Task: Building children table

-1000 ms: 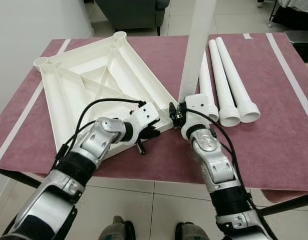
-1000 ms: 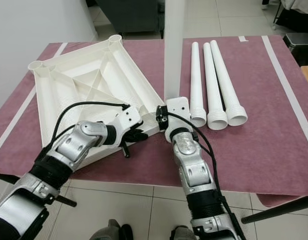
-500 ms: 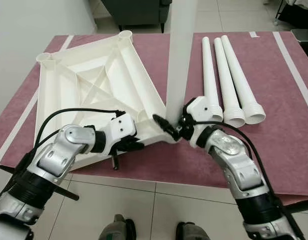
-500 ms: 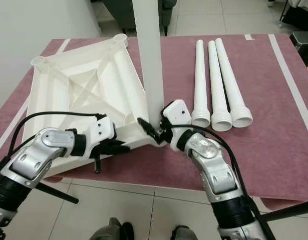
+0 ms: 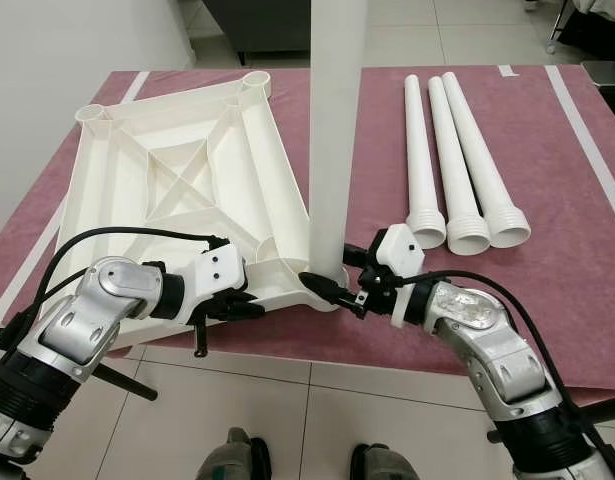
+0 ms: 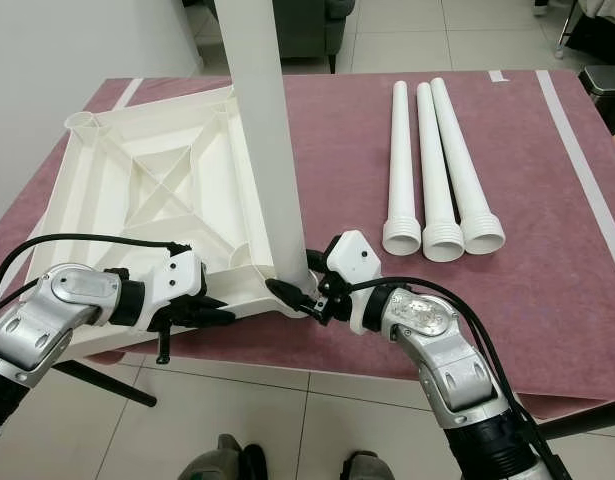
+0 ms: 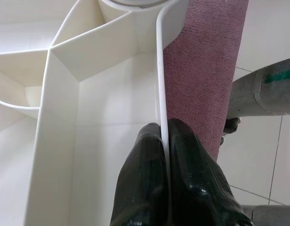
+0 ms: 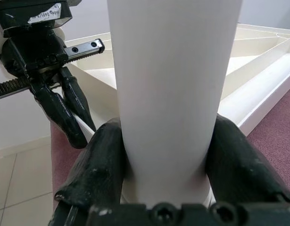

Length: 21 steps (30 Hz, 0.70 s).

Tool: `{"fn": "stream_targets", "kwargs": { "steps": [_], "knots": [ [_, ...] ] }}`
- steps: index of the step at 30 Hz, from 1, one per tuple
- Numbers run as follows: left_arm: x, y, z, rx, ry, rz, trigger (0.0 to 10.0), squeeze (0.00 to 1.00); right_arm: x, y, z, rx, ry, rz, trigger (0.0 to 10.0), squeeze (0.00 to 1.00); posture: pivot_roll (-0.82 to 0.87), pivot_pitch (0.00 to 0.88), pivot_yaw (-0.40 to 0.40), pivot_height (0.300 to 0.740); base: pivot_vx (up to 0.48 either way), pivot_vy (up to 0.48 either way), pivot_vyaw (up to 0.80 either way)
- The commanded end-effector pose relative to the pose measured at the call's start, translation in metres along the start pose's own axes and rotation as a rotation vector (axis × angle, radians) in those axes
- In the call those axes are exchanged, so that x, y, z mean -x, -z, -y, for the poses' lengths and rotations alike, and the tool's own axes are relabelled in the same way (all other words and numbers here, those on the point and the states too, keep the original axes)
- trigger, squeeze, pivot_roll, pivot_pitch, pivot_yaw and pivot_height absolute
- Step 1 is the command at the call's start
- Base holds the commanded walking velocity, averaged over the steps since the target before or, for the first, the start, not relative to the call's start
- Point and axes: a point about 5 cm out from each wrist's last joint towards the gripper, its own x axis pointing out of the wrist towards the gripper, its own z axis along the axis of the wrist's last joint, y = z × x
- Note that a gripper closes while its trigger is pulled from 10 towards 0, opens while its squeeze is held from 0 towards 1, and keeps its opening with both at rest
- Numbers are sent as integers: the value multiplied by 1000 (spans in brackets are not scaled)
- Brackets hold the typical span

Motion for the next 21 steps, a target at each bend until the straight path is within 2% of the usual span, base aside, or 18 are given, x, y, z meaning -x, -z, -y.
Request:
{"fn": "stream_targets", "kwargs": {
  "steps": [1,2,3,5,6,9,12,13,15,16,17,18,20,21],
  "knots": [
    [1,-25,0,-79,53,90,0,0,-4,11,-3,-40,37,-31,0,0,-4,134,127,740,0,0,0],
    [-4,-27,-2,-66,40,108,0,0,-7,17,1,-47,112,-61,0,0,-4,134,127,740,0,0,0],
    [-4,-27,-2,-66,40,108,0,0,-7,17,1,-47,112,-61,0,0,-4,134,127,740,0,0,0],
    [-13,-31,-8,-43,3,136,0,0,-13,29,7,-41,241,-123,0,0,0,134,127,740,0,0,0],
    [-13,-31,-8,-43,3,136,0,0,-13,29,7,-41,241,-123,0,0,0,134,127,740,0,0,0],
    [-38,-45,-22,0,-86,187,0,0,-23,44,14,-83,476,-217,0,0,0,133,127,740,0,0,0],
    [-38,-45,-22,0,-86,187,0,0,-23,44,14,-83,476,-217,0,0,0,133,127,740,0,0,0],
    [-46,-50,-27,13,-106,199,0,0,-25,49,16,-107,550,-245,0,0,-1,133,130,740,0,0,0],
    [-46,-50,-27,13,-106,199,0,0,-25,49,16,-107,550,-245,0,0,-1,133,130,740,0,0,0],
    [-53,-55,-31,23,-126,209,0,0,-26,53,18,-132,630,-276,0,0,-3,132,131,740,0,0,0],
    [-53,-55,-31,23,-126,209,0,0,-26,53,18,-132,630,-276,0,0,-3,132,131,740,0,0,0],
    [-66,-63,-42,61,-179,215,0,0,-27,60,21,-173,742,-314,0,0,-8,133,137,740,0,0,0],
    [-66,-63,-42,61,-179,215,0,0,-27,60,21,-173,742,-314,0,0,-8,133,137,740,0,0,0],
    [-77,-70,-50,94,-225,213,0,0,-29,66,23,-213,837,-346,0,0,-14,133,144,740,0,0,0]
  ]
}}
